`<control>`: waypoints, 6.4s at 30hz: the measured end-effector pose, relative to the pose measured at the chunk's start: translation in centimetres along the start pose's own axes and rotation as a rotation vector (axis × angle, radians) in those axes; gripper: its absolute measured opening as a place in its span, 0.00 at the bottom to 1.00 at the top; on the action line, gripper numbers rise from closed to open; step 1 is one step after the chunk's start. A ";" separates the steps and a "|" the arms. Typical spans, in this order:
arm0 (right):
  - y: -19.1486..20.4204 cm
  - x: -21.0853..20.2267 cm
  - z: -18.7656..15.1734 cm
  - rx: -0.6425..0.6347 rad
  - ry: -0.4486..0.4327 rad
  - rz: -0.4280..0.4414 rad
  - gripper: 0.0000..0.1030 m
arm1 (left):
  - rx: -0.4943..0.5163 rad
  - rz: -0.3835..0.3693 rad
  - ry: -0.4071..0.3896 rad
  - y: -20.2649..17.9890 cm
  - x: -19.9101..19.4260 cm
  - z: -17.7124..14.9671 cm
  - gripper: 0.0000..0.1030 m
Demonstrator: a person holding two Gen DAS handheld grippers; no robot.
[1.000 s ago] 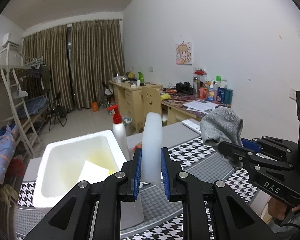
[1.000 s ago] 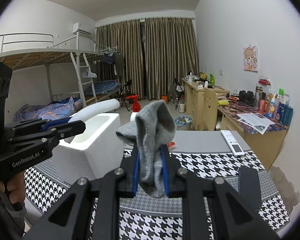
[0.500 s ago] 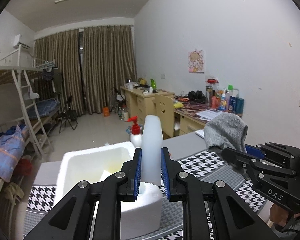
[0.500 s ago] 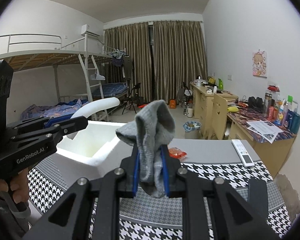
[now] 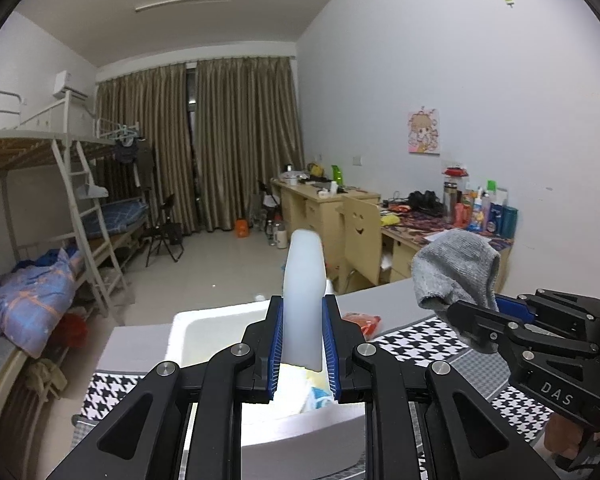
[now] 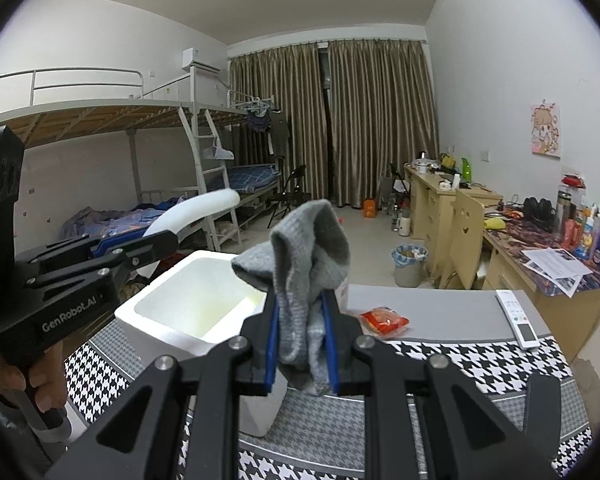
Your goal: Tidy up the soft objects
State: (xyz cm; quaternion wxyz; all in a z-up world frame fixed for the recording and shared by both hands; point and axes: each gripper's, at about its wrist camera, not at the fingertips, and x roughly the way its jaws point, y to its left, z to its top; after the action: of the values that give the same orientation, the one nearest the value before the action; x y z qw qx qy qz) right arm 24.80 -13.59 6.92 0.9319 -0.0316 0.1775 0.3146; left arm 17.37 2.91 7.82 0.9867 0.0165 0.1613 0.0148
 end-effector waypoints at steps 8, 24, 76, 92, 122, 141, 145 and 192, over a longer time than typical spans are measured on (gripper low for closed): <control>1.1 1.2 0.4 -0.028 0.015 0.031 0.23 | -0.018 0.045 0.002 1.3 0.5 -0.2 0.19; 3.1 3.6 1.0 -0.067 0.076 0.051 0.23 | -0.039 0.120 0.045 3.2 2.6 -0.9 0.20; 5.5 8.7 2.1 -0.070 0.157 0.107 0.23 | -0.146 0.315 0.041 9.2 0.2 -4.3 0.99; 5.9 9.6 1.5 -0.059 0.197 0.109 0.59 | -0.153 0.343 0.034 10.0 -0.7 -4.7 0.99; 4.5 0.9 0.8 -0.039 0.020 0.066 0.86 | -0.103 0.291 -0.043 5.5 -5.0 -3.3 0.99; 3.9 -3.6 -0.8 -0.016 -0.038 0.027 0.87 | -0.077 0.234 -0.074 3.1 -7.8 -4.0 0.99; 4.1 -4.5 -1.3 -0.017 -0.048 0.026 0.87 | -0.079 0.234 -0.090 2.7 -8.6 -4.3 0.99; 4.8 -12.6 -6.9 -0.011 -0.139 -0.053 0.93 | -0.053 0.164 -0.139 -2.4 -14.4 -7.3 0.99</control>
State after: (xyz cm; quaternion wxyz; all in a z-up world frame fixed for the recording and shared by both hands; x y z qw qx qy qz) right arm 10.44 -18.22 5.11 0.9498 -0.0194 0.1100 0.2923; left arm 1.44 0.21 5.40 0.9910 0.0043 0.0903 0.0988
